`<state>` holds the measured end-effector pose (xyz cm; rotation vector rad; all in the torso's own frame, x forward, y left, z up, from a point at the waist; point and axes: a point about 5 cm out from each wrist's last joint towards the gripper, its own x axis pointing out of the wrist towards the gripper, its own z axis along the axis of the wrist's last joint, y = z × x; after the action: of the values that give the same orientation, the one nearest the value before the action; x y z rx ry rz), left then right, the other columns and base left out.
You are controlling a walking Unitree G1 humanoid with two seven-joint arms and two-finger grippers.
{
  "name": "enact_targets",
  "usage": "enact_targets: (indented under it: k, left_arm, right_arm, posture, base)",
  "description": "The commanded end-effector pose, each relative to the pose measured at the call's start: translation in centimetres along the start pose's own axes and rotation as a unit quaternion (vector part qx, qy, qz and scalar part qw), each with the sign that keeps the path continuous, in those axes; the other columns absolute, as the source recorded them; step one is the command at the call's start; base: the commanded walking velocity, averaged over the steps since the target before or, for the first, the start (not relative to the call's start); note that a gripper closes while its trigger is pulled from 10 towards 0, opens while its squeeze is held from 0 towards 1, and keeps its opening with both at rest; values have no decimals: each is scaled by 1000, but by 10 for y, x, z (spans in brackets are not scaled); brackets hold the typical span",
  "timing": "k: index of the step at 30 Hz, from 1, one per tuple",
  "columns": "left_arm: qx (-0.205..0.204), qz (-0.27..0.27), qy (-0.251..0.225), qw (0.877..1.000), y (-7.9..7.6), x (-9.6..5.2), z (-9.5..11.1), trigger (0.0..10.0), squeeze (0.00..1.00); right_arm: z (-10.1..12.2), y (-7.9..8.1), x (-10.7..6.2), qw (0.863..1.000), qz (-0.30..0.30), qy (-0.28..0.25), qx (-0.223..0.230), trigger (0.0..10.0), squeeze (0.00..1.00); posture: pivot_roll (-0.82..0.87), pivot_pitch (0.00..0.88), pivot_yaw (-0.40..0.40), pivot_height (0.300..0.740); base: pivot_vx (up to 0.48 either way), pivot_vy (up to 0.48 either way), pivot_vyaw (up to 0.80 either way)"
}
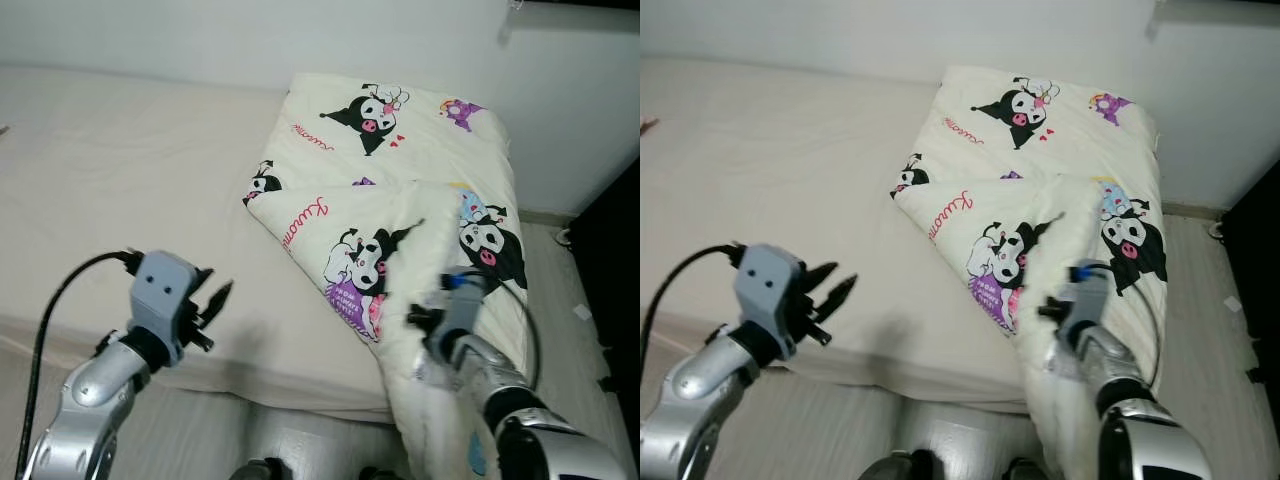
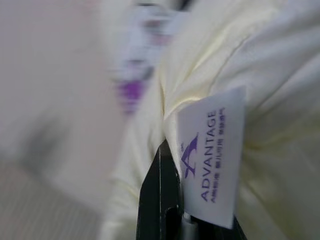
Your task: Clean up the room
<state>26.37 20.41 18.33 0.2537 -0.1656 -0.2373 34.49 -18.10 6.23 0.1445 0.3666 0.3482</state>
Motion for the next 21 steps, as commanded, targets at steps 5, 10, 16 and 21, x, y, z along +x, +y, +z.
enact_targets:
  k: [5, 10, 16, 21]
  left_arm:
    - [-6, 53, 5, 999, 12, -3, -7, 10000, 0]
    - [-12, 61, 2, 998, 12, -3, -8, 10000, 0]
    - [-20, 59, 1, 998, 7, -1, -10, 10000, 0]
    - [-24, 49, 3, 999, 0, 1, -11, 10000, 0]
  right_arm:
    - [-28, 40, 3, 985, 144, 43, -85, 0, 0]
    - [-41, 66, 0, 959, 241, 48, -144, 0, 0]
    - [-47, 91, -3, 919, 336, 43, -203, 1412, 0]
    - [-54, 104, -8, 884, 399, 60, -236, 4980, 0]
  posture:
    - [174, 256, 5, 740]
    - [167, 254, 6, 740]
    - [165, 252, 7, 740]
    - [167, 251, 6, 740]
  base:
    - [0, 0, 0]
    - [0, 0, 0]
    - [0, 0, 0]
    - [0, 0, 0]
